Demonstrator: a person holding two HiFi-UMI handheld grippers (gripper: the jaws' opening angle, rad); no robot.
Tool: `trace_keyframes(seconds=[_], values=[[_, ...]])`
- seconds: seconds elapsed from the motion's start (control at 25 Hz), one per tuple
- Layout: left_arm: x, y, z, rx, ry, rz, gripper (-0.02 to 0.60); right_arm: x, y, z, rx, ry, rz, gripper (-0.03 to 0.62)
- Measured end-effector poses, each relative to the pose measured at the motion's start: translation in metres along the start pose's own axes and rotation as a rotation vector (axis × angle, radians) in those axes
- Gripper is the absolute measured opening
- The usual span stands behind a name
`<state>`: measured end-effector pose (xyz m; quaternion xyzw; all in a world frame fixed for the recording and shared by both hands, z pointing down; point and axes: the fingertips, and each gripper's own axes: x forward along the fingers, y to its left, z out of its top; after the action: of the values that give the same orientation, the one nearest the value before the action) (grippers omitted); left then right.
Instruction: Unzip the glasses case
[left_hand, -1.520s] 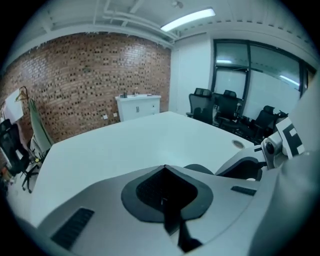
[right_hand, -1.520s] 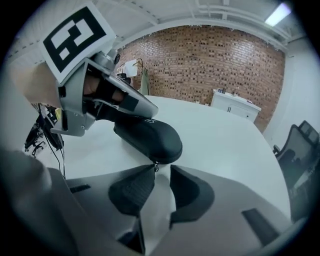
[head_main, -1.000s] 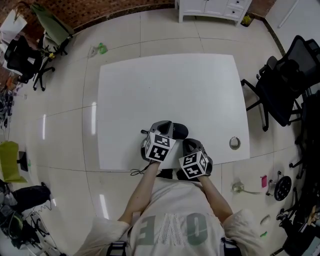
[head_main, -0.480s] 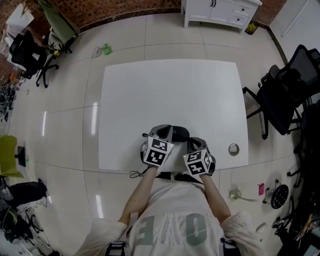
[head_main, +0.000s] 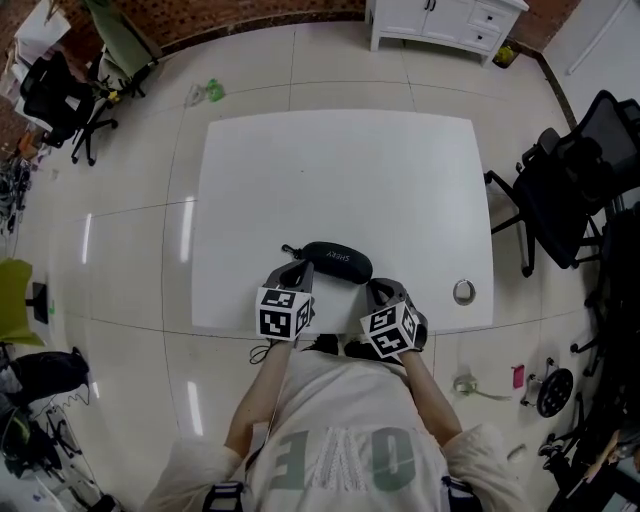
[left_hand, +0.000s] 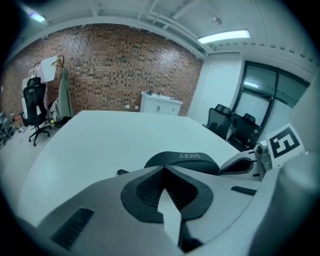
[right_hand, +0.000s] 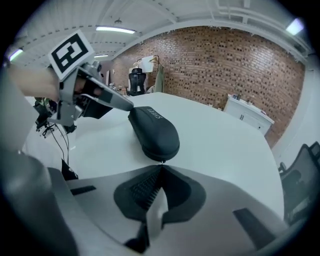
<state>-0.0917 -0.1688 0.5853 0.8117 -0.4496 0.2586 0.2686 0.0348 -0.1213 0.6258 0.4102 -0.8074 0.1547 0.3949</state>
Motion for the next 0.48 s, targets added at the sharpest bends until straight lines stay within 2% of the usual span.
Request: trace_keyframes(seconds=[0.24, 0.36, 0.48], values=[[0.021, 0.007, 0.020, 0.062, -0.029, 0.004, -0.008, -0.005, 0.044, 0.001, -0.107, -0.022, 0.107, 0.000], [0.039, -0.003, 0.040, 0.145, -0.060, -0.050, -0.008, -0.003, 0.062, 0.006, -0.146, -0.035, 0.153, 0.000], [0.033, -0.029, 0.056, 0.267, -0.104, -0.092, -0.008, -0.002, 0.067, 0.009, -0.153, -0.042, 0.168, 0.000]])
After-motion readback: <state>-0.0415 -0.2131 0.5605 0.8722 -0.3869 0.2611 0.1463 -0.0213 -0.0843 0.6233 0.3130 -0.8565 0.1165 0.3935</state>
